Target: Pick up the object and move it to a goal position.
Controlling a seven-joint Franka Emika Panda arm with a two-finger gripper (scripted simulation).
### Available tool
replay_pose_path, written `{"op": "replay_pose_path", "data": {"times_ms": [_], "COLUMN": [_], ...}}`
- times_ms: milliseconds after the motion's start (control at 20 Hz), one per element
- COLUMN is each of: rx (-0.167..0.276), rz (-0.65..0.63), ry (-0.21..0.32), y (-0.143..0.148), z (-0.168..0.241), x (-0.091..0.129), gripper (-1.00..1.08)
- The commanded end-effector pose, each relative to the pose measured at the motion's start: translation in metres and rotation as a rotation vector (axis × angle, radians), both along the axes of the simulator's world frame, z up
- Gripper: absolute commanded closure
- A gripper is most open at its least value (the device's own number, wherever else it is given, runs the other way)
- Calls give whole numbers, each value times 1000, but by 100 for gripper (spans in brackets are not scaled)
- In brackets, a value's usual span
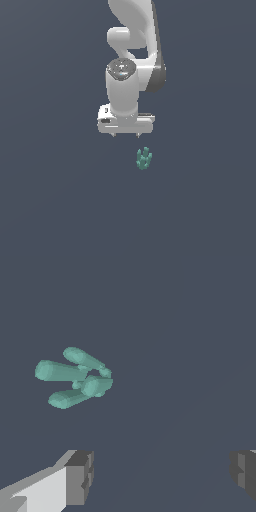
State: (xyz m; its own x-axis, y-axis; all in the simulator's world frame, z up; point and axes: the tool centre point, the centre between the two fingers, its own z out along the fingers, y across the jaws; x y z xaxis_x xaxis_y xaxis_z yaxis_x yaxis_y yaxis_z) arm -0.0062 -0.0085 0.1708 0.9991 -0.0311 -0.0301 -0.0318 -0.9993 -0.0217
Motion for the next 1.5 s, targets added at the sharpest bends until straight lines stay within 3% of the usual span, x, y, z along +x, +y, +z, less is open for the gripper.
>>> {"op": "replay_pose_path", "data": {"times_ms": [0,850,1450], "rx": [0,10,0], "rz": [0,72,324], "ry": [0,-27,-30], "y": [0,20,41], "z": [0,2,-8], "x": [0,14,29], "gripper": [-92,-92,-92]}}
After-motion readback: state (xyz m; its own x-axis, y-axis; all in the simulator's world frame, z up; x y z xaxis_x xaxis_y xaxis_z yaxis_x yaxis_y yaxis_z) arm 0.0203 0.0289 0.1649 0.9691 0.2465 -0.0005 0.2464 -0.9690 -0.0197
